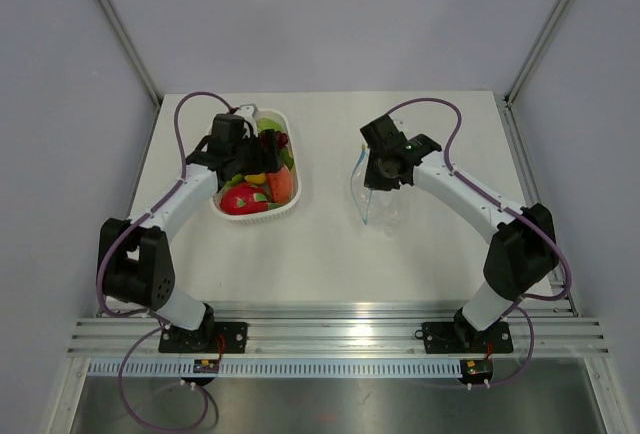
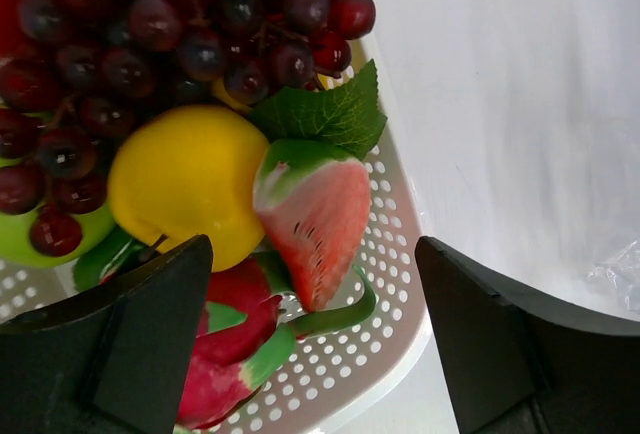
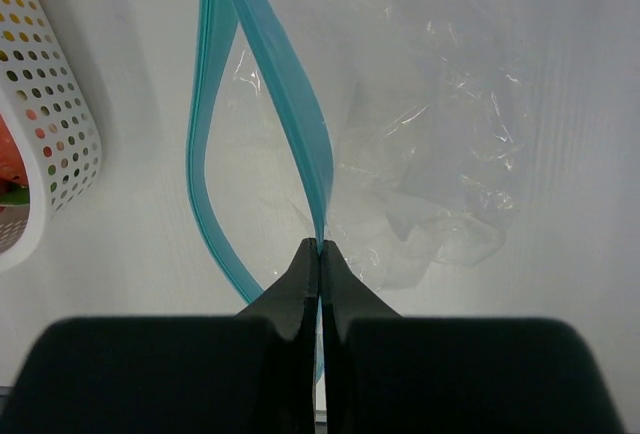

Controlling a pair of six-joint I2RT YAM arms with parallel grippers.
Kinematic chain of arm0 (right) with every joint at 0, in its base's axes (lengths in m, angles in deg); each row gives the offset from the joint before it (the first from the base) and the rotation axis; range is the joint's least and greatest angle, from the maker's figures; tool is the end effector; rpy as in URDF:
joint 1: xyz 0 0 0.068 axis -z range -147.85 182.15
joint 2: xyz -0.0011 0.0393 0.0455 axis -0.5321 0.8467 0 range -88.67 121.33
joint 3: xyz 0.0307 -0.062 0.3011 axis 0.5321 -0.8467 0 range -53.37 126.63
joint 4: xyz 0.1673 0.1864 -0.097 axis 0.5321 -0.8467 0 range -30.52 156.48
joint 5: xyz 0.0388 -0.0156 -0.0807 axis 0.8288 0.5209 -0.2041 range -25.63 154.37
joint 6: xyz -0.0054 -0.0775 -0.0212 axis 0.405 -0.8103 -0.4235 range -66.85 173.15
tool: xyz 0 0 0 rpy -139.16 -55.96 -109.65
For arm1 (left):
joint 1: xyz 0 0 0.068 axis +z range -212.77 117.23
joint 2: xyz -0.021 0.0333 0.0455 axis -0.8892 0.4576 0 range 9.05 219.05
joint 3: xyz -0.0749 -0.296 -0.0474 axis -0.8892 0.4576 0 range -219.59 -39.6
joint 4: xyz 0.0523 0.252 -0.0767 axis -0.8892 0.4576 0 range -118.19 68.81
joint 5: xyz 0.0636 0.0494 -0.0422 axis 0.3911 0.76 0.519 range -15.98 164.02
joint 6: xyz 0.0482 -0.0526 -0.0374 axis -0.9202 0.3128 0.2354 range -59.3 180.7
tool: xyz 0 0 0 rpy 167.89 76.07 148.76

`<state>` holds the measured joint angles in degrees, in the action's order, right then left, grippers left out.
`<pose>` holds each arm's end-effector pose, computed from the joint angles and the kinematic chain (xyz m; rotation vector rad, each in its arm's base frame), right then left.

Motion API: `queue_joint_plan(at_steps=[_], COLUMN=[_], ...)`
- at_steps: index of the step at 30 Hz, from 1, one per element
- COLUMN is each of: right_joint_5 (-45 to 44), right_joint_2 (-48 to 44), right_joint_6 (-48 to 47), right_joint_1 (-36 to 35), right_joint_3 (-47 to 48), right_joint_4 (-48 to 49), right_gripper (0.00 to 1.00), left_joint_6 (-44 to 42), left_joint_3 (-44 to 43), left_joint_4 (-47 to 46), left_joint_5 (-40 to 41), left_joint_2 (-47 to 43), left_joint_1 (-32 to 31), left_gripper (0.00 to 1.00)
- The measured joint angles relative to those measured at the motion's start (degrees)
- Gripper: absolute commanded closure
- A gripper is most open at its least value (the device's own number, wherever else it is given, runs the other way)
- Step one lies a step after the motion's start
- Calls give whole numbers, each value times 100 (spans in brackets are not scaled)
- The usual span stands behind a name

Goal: Place the food in the zip-top bag and seal the zipper
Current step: Pick up the fake fruit from the bin.

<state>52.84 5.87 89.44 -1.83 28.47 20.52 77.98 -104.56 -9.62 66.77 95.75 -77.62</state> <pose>0.3207 0.1993 0.2953 0.1249 2.5725 0.2031 0.3539 -0.1030 0.2839 0.0187 2.3057 -0.4356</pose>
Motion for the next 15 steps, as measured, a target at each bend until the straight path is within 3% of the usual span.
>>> queue_joint_plan(at_steps=[15], right_joint_5=[-2], right_joint_2=[-42], right_joint_6=[2], right_joint_1=[0], right_joint_3=[-107], right_joint_4=[-66], right_gripper=[100], left_joint_6=[168], left_joint_3=[0], left_joint_4=[-579], left_joint_5=[-719], left_joint_2=[616], left_joint_1=[35], left_gripper=[30])
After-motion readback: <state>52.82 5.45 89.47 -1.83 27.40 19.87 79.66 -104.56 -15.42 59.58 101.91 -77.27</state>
